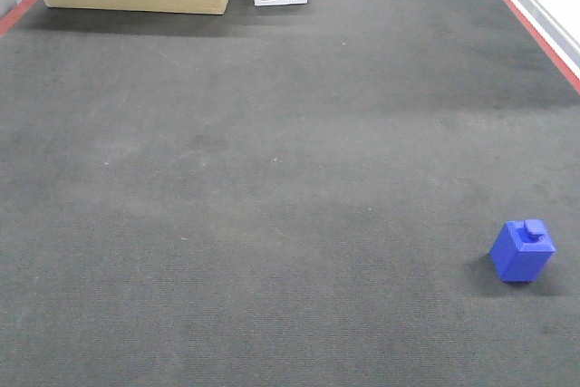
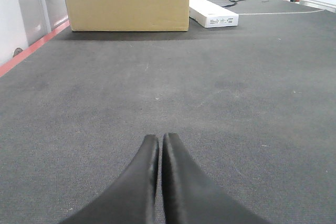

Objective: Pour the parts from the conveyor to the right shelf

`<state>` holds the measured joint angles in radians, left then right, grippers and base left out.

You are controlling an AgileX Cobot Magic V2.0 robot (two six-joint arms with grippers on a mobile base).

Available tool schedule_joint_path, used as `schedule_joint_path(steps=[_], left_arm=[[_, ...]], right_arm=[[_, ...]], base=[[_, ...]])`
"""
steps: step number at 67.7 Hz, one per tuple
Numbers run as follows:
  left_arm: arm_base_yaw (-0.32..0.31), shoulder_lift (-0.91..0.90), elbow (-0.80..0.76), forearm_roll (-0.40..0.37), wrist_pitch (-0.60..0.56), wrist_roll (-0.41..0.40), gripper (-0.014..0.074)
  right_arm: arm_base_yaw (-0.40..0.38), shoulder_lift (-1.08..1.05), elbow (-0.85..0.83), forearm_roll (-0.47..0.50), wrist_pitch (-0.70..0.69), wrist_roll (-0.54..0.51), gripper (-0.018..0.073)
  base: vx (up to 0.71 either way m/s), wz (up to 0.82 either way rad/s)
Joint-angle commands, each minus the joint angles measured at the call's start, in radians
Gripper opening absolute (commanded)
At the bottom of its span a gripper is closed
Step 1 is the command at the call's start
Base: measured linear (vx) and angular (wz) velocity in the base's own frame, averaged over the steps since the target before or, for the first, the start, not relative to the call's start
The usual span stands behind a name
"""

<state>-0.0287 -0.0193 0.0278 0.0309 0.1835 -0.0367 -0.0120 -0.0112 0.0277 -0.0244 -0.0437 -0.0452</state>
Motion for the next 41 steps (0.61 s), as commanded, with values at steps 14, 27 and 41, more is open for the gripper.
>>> schedule_joint_path(steps=[14,27,41], left_arm=[[-0.005,-0.005,-0.019,-0.001,-0.071,-0.007,-0.0006],[-0.005,-0.005,-0.019,-0.001,-0.071,-0.007,-0.0006],[-0.005,-0.005,-0.019,-0.001,-0.071,-0.007,-0.0006]], right_arm=[[-0.001,0.08,-0.209,-0.004,0.024,0.003,-0.0009],[-0.001,0.288,-0.384,-0.003,0.224,0.003,-0.0009],[-0.001,0.428,-0.447,0.034,0.397,0.002,-0.0009]], base=[[0.0,0.0],[0.0,0.0],[0.0,0.0]])
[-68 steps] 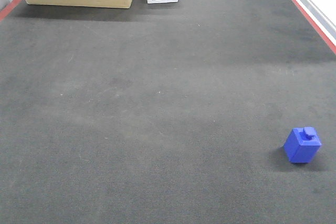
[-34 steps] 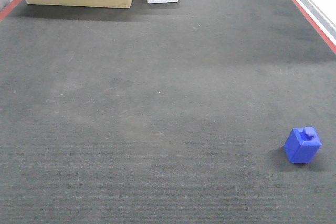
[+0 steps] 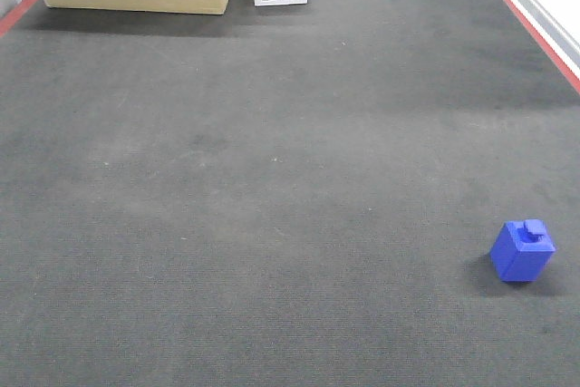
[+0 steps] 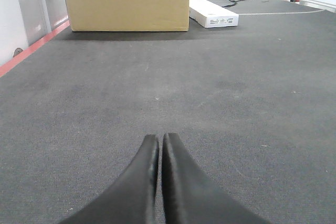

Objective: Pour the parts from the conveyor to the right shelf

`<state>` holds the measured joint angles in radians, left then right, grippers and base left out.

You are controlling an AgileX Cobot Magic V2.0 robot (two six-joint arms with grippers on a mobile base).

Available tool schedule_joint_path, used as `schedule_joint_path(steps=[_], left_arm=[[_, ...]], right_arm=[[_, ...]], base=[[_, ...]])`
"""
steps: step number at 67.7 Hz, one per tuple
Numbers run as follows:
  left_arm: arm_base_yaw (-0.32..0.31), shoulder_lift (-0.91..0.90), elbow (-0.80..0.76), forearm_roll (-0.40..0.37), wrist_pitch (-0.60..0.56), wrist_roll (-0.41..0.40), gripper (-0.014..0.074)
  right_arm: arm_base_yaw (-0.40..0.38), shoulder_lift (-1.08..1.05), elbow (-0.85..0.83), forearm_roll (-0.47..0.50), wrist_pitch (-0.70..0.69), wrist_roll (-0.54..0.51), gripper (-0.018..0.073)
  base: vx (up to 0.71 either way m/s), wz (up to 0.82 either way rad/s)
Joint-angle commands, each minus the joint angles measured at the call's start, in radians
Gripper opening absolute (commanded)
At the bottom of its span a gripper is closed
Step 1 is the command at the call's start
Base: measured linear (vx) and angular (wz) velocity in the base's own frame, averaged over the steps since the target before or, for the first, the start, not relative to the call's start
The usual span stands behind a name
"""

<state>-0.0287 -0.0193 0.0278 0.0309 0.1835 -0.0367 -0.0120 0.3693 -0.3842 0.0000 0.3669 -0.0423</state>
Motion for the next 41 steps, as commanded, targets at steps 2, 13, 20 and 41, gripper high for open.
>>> schedule_joint_path(steps=[2,13,20,41], left_arm=[[-0.005,-0.005,-0.019,-0.001,-0.071,-0.007,-0.0006],[-0.005,-0.005,-0.019,-0.001,-0.071,-0.007,-0.0006],[-0.005,-0.005,-0.019,-0.001,-0.071,-0.007,-0.0006],[-0.005,-0.005,-0.019,-0.001,-0.071,-0.007,-0.0006]], right_arm=[[-0.001,0.058,-0.032,0.01,-0.012,-0.001,-0.0009],[-0.001,0.085,-0.032,0.007,0.001,-0.005,-0.0009],[-0.001,0.103,-0.046,-0.009,-0.012,-0.004,0.0001],[-0.001,0.192,-0.154,-0.029,0.068,-0.003,0.0297]], base=[[0.0,0.0],[0.0,0.0],[0.0,0.0],[0.0,0.0]])
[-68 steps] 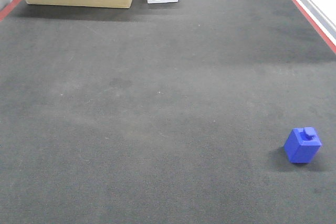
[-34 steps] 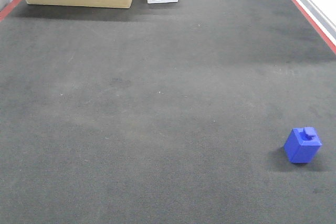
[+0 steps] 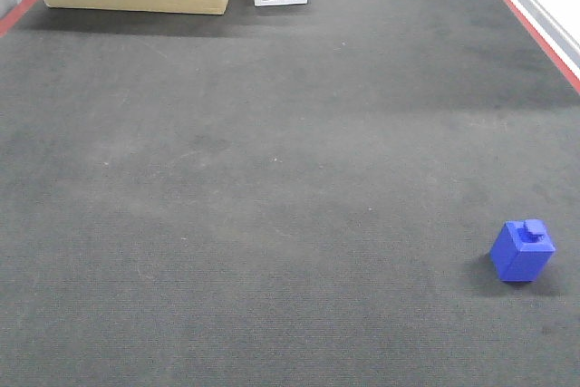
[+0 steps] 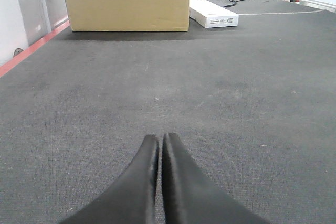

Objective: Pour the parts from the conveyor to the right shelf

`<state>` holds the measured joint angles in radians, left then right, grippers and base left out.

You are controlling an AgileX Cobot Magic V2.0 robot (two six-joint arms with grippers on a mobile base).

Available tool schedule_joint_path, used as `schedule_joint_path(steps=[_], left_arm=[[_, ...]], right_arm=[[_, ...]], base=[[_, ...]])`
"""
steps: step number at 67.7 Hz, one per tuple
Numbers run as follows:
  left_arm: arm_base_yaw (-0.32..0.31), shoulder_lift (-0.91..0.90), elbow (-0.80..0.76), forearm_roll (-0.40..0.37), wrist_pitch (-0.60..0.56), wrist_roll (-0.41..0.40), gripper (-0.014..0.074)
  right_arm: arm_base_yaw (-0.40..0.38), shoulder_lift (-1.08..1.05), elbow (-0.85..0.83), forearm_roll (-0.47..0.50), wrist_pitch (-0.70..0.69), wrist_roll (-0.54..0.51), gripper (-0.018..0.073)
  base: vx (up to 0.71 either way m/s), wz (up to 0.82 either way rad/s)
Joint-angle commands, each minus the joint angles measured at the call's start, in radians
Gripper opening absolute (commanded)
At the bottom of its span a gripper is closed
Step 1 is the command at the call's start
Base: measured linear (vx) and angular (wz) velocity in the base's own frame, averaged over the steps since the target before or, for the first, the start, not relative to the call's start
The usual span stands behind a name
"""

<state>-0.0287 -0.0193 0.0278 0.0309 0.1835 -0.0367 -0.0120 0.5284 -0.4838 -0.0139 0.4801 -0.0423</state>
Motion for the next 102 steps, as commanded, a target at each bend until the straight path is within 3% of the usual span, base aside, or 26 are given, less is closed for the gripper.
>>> schedule_joint_path(steps=[1,12,19,30,52,75,102], left_arm=[[-0.005,-0.005,-0.019,-0.001,-0.071,-0.007,-0.0006],[-0.005,-0.005,-0.019,-0.001,-0.071,-0.007,-0.0006],[-0.005,-0.005,-0.019,-0.001,-0.071,-0.007,-0.0006],[-0.005,-0.005,-0.019,-0.001,-0.071,-0.007,-0.0006],[-0.005,-0.005,-0.019,-0.001,-0.071,-0.007,-0.0006],[-0.005,-0.005,-0.019,-0.001,-0.071,-0.007,-0.0006],[-0.005,-0.005,-0.019,-0.001,-0.071,-0.007,-0.0006]], right_arm=[[-0.001,0.039,-0.057,-0.015,-0.045,-0.003,0.0318],[-0.001,0.065,-0.066,-0.018,-0.058,-0.005,0.0511],[-0.002,0.084,-0.066,-0.026,-0.057,-0.003,0.0564],[-0.002,0.196,-0.141,-0.025,0.075,0.042,0.0564],[-0.002,0.488,-0.395,-0.052,0.334,0.034,0.0564],[-0.002,0.776,-0.608,-0.107,0.506,0.022,0.0564],[-0.015,1.043,-0.802,-0.096,0.643,-0.015,0.0564]], base=[[0.0,0.0],[0.0,0.0],[0.0,0.0],[0.0,0.0],[0.0,0.0],[0.0,0.0],[0.0,0.0]])
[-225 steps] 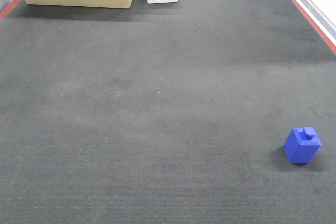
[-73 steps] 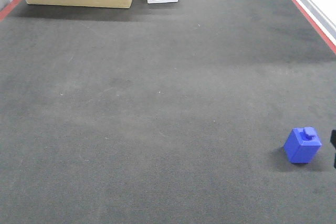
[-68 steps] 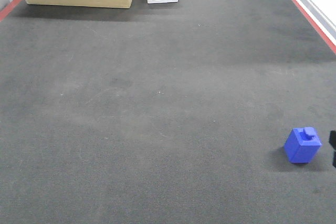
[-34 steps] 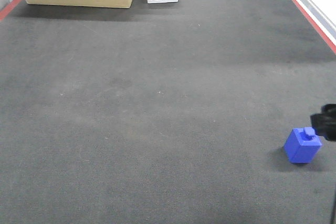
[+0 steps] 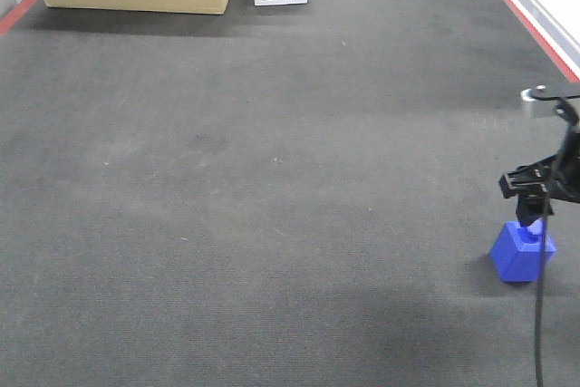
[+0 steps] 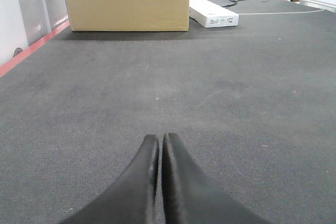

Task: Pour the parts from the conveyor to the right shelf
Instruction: 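Lower the open right gripper over the blue block, then close the right gripper on the blue block and lift it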

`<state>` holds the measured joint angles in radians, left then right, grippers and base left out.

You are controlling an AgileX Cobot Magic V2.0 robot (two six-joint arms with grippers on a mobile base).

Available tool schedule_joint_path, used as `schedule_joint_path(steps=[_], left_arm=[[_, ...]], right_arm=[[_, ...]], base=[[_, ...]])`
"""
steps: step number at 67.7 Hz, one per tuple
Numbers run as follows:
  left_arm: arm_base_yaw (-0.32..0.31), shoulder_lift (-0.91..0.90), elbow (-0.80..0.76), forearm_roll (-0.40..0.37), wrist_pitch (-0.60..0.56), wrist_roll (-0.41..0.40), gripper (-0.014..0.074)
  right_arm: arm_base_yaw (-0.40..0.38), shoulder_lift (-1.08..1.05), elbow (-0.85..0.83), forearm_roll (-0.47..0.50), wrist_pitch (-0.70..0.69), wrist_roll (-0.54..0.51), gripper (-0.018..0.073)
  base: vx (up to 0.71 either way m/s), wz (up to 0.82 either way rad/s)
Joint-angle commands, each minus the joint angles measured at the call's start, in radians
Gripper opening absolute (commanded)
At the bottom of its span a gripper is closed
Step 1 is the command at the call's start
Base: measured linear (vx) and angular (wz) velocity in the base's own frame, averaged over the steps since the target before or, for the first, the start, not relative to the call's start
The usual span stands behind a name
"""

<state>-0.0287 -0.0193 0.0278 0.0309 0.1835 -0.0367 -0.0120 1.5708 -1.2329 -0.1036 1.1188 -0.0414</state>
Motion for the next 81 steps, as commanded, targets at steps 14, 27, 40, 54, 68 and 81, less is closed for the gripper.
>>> schedule_joint_path(steps=[14,27,40,54,68,81], left_arm=[[-0.005,-0.005,-0.019,-0.001,-0.071,-0.007,-0.0006],[-0.005,-0.005,-0.019,-0.001,-0.071,-0.007,-0.0006],[-0.005,-0.005,-0.019,-0.001,-0.071,-0.007,-0.0006],[-0.005,-0.005,-0.019,-0.001,-0.071,-0.007,-0.0006],[-0.005,-0.005,-0.019,-0.001,-0.071,-0.007,-0.0006],[-0.005,-0.005,-0.019,-0.001,-0.071,-0.007,-0.0006]], right_arm=[[-0.071,0.061,-0.064,0.062,-0.018,-0.051,0.0564],[-0.071,0.121,-0.064,0.089,-0.028,-0.083,0.0564],[-0.071,0.163,-0.064,0.09,-0.053,-0.083,0.0564],[-0.071,0.225,-0.097,0.091,-0.039,-0.08,0.055],[-0.071,0.25,-0.107,0.092,-0.025,-0.08,0.0401],[-0.071,0.247,-0.107,0.104,-0.022,-0.088,0.0148]], base=[[0.0,0.0],[0.0,0.0],[0.0,0.0],[0.0,0.0],[0.0,0.0],[0.0,0.0]])
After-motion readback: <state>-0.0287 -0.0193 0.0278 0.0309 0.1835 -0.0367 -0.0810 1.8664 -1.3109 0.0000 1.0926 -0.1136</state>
